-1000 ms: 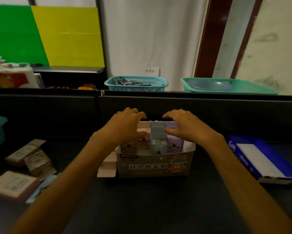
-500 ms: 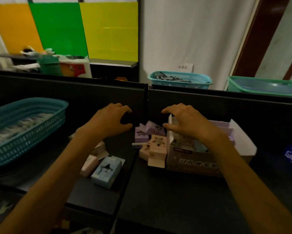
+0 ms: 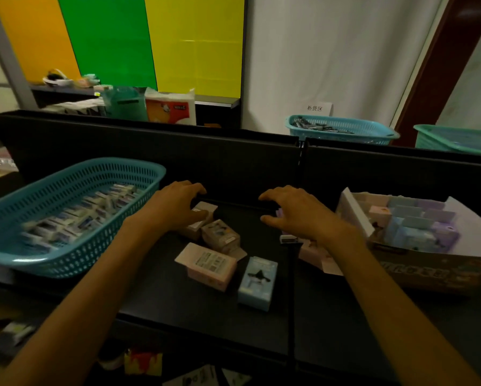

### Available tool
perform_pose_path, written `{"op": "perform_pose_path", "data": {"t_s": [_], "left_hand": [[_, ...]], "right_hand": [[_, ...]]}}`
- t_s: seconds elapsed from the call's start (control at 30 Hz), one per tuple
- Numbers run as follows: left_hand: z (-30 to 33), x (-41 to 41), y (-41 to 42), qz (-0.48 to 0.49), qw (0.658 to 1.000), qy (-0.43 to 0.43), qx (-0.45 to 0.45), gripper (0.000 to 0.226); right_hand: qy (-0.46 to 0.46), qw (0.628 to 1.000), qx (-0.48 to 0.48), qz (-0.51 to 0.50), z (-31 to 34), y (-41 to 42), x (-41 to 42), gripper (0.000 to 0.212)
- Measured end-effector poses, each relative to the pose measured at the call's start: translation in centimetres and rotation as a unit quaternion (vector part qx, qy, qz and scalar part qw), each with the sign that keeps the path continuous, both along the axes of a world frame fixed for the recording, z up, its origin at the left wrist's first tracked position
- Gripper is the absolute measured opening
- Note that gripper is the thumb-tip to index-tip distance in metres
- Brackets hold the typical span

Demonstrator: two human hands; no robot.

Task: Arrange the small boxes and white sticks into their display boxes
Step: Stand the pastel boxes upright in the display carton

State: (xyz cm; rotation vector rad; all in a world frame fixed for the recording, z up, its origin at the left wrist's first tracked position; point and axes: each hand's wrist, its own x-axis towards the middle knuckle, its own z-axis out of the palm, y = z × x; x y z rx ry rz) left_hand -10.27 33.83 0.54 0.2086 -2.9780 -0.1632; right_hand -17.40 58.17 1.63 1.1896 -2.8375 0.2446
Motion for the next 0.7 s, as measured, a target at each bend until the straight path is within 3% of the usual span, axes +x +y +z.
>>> {"op": "perform_pose_path", "data": {"t_s": [0.33, 0.53, 0.7], "left_hand": [[-3.4, -0.7, -4.2, 0.009, 0.997, -0.024, 0.068, 0.064], [-4.3, -2.4, -4.0, 0.012, 0.992, -0.038, 0.116, 0.064], [-4.7, -3.6, -4.5, 0.019, 0.991, -0.074, 0.114, 0.072]], "right_hand": [[-0.044, 0.998, 0.029, -0.023, -3.9, -6.2, 1.5, 0.056], [-0.065, 0.996, 0.046, -0.045, -5.0, -7.9, 1.0, 0.044], [-0.090, 0.992, 0.067, -0.060, -5.2, -8.3, 0.5, 0.051]]}}
